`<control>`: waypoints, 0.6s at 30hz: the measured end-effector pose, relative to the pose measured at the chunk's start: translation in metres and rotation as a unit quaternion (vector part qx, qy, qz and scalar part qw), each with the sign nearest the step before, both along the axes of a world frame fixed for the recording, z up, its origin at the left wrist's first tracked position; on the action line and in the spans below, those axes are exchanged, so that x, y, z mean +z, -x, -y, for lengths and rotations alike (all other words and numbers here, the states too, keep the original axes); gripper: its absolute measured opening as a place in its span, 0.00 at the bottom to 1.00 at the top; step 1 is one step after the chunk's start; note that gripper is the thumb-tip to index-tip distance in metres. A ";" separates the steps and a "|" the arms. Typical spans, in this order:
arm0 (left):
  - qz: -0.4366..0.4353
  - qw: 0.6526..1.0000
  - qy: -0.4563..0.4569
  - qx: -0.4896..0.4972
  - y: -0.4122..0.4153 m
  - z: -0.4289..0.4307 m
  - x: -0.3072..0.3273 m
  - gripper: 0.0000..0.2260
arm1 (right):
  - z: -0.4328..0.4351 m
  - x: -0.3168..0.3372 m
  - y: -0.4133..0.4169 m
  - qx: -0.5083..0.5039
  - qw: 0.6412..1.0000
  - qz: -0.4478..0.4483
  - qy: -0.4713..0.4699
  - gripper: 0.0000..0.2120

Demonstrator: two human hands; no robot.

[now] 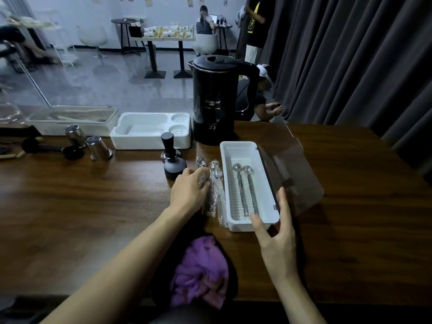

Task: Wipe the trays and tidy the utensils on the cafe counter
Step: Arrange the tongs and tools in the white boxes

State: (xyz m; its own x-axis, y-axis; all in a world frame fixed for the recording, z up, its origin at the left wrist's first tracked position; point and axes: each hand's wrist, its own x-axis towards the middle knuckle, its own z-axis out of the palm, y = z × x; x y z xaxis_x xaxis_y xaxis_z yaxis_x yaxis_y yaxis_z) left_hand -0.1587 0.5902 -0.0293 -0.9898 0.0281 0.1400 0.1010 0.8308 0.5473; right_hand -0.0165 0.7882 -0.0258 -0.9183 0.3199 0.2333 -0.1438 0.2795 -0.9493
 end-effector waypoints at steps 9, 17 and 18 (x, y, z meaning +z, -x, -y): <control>0.048 0.999 -0.014 -0.006 0.009 0.003 0.016 0.18 | 0.000 -0.003 0.001 -0.003 1.000 0.000 -0.003 0.40; -0.010 0.976 -0.219 -0.009 0.002 -0.008 0.044 0.22 | -0.001 -0.002 0.000 -0.003 1.000 -0.003 -0.009 0.38; -0.011 0.973 -0.230 -0.018 0.002 -0.010 0.049 0.23 | -0.001 -0.002 0.000 -0.004 1.000 -0.003 -0.011 0.38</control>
